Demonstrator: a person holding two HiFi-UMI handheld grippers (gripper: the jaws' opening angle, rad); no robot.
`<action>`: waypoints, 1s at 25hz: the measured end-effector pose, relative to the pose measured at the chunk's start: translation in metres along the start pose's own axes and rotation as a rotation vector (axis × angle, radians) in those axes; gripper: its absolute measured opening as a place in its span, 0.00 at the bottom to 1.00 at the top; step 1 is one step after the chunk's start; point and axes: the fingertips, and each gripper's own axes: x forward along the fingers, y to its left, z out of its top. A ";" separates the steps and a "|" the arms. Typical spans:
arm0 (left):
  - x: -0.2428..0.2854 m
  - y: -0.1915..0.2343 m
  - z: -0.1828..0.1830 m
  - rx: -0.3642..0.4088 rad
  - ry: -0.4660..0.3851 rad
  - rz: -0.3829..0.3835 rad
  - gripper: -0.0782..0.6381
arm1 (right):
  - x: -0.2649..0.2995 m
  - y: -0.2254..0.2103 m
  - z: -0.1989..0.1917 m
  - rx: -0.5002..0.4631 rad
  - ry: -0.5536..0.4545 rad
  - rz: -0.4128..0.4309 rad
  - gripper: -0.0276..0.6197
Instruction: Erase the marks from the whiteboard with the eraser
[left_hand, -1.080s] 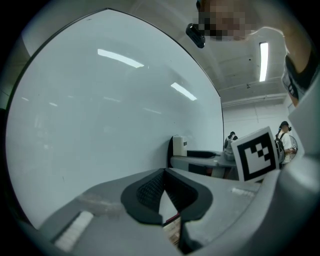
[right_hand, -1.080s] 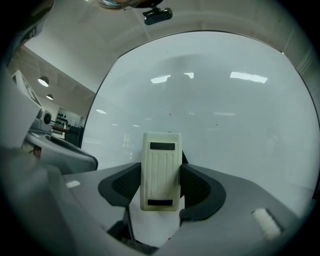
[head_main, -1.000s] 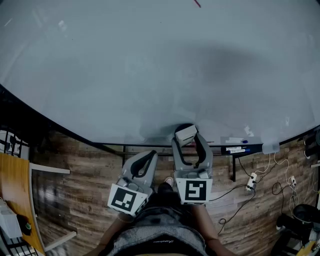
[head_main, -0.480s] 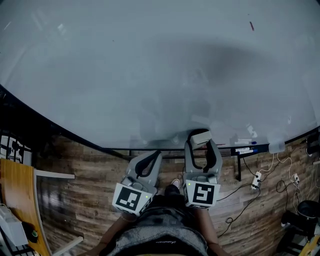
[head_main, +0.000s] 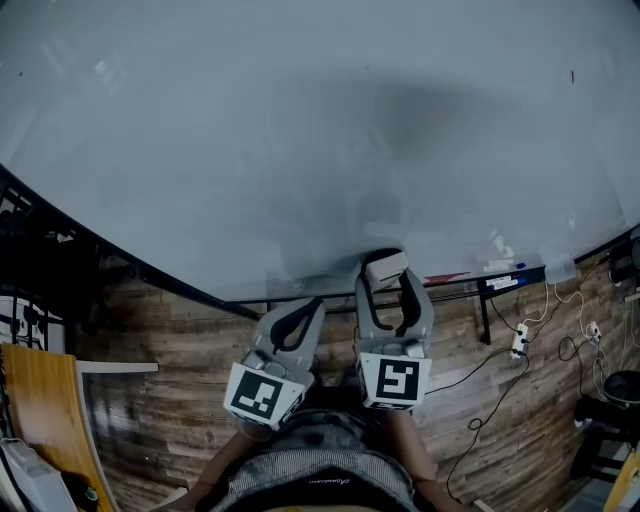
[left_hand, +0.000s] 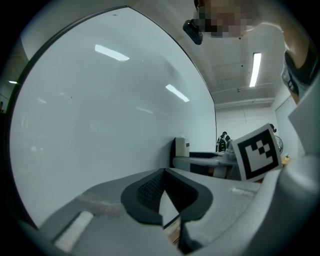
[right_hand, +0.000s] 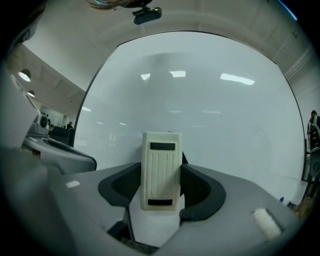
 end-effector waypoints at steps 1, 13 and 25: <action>-0.005 0.004 -0.002 0.003 0.004 -0.008 0.11 | 0.001 0.008 0.001 0.002 -0.002 -0.001 0.43; -0.058 0.056 -0.012 0.017 -0.008 -0.021 0.11 | 0.016 0.096 0.010 -0.012 -0.029 0.024 0.43; -0.103 0.102 -0.019 0.010 -0.021 0.054 0.11 | 0.028 0.170 0.021 -0.041 -0.054 0.127 0.43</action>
